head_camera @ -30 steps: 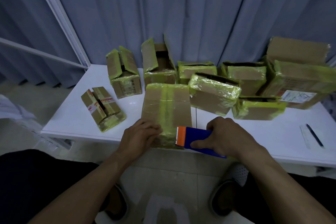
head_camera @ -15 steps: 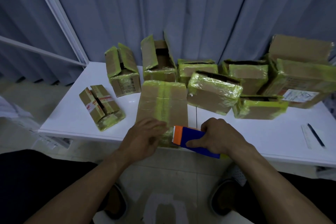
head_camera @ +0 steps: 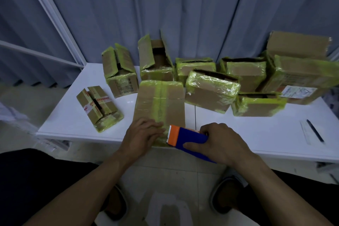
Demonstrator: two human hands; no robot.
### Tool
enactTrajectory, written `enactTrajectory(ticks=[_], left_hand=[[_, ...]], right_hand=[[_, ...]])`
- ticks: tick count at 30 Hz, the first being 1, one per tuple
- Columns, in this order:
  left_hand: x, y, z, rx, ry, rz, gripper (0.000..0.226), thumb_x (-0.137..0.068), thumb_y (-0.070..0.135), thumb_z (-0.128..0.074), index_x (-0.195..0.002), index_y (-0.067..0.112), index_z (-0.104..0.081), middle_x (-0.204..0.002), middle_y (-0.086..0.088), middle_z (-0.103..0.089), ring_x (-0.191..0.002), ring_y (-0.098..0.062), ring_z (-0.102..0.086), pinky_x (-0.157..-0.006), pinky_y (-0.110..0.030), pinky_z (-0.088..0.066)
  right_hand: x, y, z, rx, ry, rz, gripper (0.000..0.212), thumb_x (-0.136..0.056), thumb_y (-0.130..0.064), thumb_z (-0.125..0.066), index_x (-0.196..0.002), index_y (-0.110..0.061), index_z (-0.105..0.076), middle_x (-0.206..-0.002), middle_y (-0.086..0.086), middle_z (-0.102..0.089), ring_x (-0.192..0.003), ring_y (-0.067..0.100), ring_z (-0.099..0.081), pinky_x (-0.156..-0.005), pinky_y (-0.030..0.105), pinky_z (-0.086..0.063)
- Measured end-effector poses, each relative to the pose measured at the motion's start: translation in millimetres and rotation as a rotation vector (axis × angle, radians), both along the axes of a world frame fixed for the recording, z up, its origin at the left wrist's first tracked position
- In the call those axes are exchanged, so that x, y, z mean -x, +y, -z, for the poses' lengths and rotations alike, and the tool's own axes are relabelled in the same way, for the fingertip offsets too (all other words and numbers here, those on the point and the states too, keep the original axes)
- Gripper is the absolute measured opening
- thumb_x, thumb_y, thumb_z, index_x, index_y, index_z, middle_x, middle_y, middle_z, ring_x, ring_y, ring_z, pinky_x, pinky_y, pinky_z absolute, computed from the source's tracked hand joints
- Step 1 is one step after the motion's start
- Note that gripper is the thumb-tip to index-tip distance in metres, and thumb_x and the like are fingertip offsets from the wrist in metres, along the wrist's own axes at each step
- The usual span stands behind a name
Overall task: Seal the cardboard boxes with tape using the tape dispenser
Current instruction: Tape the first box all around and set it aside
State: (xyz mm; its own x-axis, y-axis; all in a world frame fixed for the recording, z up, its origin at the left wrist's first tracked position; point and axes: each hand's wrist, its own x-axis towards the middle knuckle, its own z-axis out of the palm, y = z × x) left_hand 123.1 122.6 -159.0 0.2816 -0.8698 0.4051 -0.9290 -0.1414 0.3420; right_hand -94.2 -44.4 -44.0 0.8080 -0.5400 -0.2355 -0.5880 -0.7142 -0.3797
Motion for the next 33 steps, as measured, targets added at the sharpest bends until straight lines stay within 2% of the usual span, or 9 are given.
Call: enactTrajectory(ticks=[5, 10, 16, 21, 23, 25, 28, 30, 33], left_hand=[[-0.8, 0.8, 0.1, 0.025, 0.035, 0.017, 0.017, -0.089, 0.027, -0.068, -0.103, 0.027, -0.079, -0.120, 0.014, -0.070, -0.105, -0.015, -0.058, -0.088, -0.030, -0.048], [-3.3, -0.7, 2.0, 0.035, 0.055, 0.047, 0.023, -0.092, 0.035, -0.059, -0.100, 0.027, -0.079, -0.119, 0.016, -0.069, -0.104, -0.014, -0.057, -0.090, -0.029, -0.046], [-6.5, 11.1, -11.8, -0.025, -0.056, 0.063, 0.026, -0.095, 0.033, -0.053, -0.100, 0.026, -0.078, -0.120, 0.017, -0.068, -0.103, -0.010, -0.057, -0.087, -0.019, -0.041], [-21.7, 23.3, -10.8, -0.083, -0.092, 0.005, 0.022, -0.093, 0.029, -0.055, -0.102, 0.028, -0.075, -0.122, 0.018, -0.066, -0.104, -0.012, -0.058, -0.087, -0.016, -0.034], [-25.5, 24.7, -12.8, -0.092, -0.118, -0.004, 0.020, -0.089, 0.024, -0.063, -0.104, 0.028, -0.075, -0.122, 0.016, -0.067, -0.104, -0.013, -0.059, -0.088, -0.021, -0.038], [-23.8, 23.5, -13.9, -0.100, -0.083, -0.026, 0.031, -0.083, 0.021, -0.070, -0.114, 0.028, -0.071, -0.123, 0.014, -0.066, -0.109, -0.014, -0.059, -0.094, -0.028, -0.042], [-13.5, 12.0, -15.3, -0.127, -0.006, 0.028, 0.043, -0.091, 0.043, -0.065, -0.133, 0.030, -0.062, -0.132, 0.014, -0.061, -0.120, -0.010, -0.054, -0.104, -0.031, -0.040], [-7.9, 1.2, -13.1, -0.143, 0.006, 0.102, 0.044, -0.095, 0.053, -0.056, -0.134, 0.032, -0.062, -0.133, 0.014, -0.061, -0.120, -0.009, -0.055, -0.103, -0.031, -0.041], [-8.0, -5.7, -7.2, -0.131, -0.013, 0.084, 0.042, -0.095, 0.055, -0.053, -0.128, 0.034, -0.066, -0.130, 0.014, -0.064, -0.114, -0.010, -0.058, -0.097, -0.034, -0.045]], right_hand=[[19.0, -12.6, -8.4, -0.026, -0.004, 0.041, 0.053, -0.070, -0.081, -0.071, -0.073, -0.029, -0.061, -0.070, -0.010, -0.064, -0.066, 0.005, -0.064, -0.059, 0.027, -0.050], [23.8, -26.3, 3.0, -0.035, 0.004, 0.075, 0.052, -0.067, -0.078, -0.075, -0.074, -0.027, -0.064, -0.071, -0.010, -0.066, -0.068, 0.006, -0.066, -0.061, 0.028, -0.055], [2.6, -31.5, 16.7, -0.050, 0.053, 0.071, 0.059, -0.062, -0.080, -0.077, -0.075, -0.023, -0.067, -0.071, -0.007, -0.066, -0.065, 0.007, -0.064, -0.059, 0.027, -0.053], [-13.5, -21.7, 28.9, -0.078, 0.047, 0.043, 0.066, -0.061, -0.082, -0.075, -0.085, -0.021, -0.069, -0.083, -0.005, -0.069, -0.074, 0.009, -0.066, -0.072, 0.035, -0.062], [-17.1, -20.7, 31.0, -0.077, 0.048, 0.046, 0.070, -0.061, -0.084, -0.073, -0.089, -0.020, -0.070, -0.086, -0.004, -0.070, -0.076, 0.010, -0.067, -0.075, 0.038, -0.063], [-18.6, -21.9, 31.1, -0.062, 0.051, 0.046, 0.071, -0.059, -0.085, -0.072, -0.087, -0.020, -0.070, -0.086, -0.004, -0.071, -0.075, 0.011, -0.067, -0.074, 0.039, -0.063], [-18.5, -21.1, 31.3, -0.077, 0.055, 0.042, 0.069, -0.060, -0.085, -0.072, -0.086, -0.022, -0.069, -0.086, -0.004, -0.071, -0.076, 0.010, -0.067, -0.074, 0.038, -0.063], [-17.8, -19.2, 31.3, -0.088, 0.056, 0.043, 0.067, -0.062, -0.083, -0.073, -0.088, -0.022, -0.068, -0.089, -0.004, -0.071, -0.078, 0.011, -0.067, -0.074, 0.037, -0.063], [-14.8, -18.2, 30.3, -0.097, 0.055, 0.055, 0.064, -0.065, -0.081, -0.074, -0.088, -0.021, -0.068, -0.088, -0.003, -0.071, -0.078, 0.011, -0.067, -0.075, 0.037, -0.062]])
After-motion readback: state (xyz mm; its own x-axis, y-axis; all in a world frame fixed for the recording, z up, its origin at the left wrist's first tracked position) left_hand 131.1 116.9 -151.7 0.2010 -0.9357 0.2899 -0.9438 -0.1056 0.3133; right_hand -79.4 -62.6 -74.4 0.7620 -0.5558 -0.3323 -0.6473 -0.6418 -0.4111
